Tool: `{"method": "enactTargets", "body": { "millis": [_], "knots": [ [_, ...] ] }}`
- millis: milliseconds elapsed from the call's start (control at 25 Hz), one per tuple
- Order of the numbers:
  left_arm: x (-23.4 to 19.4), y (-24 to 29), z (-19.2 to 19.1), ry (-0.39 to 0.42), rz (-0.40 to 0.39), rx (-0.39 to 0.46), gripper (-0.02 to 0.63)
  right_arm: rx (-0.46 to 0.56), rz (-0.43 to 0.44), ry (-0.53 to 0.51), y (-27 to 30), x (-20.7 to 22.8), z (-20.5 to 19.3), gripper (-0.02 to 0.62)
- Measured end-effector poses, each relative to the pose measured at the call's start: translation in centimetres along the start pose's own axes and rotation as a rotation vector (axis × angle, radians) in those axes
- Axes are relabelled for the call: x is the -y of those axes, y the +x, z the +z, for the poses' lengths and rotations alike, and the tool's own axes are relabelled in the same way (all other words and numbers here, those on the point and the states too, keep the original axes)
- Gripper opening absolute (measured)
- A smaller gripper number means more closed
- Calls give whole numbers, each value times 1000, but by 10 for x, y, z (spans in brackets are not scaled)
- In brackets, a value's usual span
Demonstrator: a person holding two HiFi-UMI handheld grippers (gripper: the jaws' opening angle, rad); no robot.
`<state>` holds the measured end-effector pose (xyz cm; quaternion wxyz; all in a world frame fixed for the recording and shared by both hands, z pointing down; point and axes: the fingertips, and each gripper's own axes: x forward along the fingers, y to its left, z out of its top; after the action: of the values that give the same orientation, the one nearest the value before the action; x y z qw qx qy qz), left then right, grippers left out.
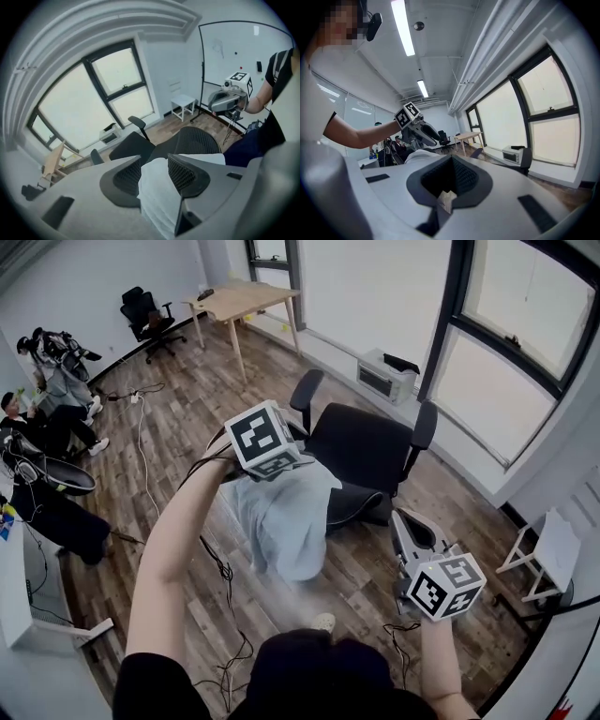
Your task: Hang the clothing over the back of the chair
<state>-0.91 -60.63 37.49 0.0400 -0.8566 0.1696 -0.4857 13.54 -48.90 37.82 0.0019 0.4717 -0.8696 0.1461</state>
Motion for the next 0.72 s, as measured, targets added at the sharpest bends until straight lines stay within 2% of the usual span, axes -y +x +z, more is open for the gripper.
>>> {"method": "enactTargets", "body": {
  "millis": [200, 400, 720],
  "knots": [
    [10, -33, -5, -150, 87, 114, 167, -15, 47, -13, -11, -15, 4, 0],
    [28, -73, -12, -234, 217, 228, 155, -20, 77, -15, -23, -26, 1, 0],
    [75, -129, -16, -373, 383, 431, 140, -44, 119, 1, -41, -41, -15, 0]
  ]
}}
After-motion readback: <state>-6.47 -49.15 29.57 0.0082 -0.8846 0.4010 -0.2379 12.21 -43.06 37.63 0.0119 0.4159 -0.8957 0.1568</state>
